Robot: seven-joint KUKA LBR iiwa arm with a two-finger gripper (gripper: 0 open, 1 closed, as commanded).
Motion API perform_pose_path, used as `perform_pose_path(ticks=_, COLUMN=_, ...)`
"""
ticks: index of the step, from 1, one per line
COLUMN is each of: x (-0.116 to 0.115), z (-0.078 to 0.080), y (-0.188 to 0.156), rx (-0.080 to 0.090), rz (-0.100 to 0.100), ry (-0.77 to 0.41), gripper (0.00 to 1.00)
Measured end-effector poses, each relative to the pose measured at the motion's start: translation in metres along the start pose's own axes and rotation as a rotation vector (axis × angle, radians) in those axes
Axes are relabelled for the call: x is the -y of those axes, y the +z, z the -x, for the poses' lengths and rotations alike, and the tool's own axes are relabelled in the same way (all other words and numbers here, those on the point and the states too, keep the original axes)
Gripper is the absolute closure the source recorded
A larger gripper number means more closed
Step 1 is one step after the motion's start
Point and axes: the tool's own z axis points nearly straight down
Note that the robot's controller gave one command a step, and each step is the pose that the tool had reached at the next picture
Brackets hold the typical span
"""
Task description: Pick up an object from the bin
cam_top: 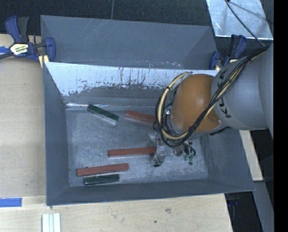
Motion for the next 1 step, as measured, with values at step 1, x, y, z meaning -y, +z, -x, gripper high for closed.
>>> perform_pose_path(ticks=1, x=0.0372, z=0.0285, y=-0.1918, rx=0.01, rz=-0.003, ry=-0.093, gripper=1.0)
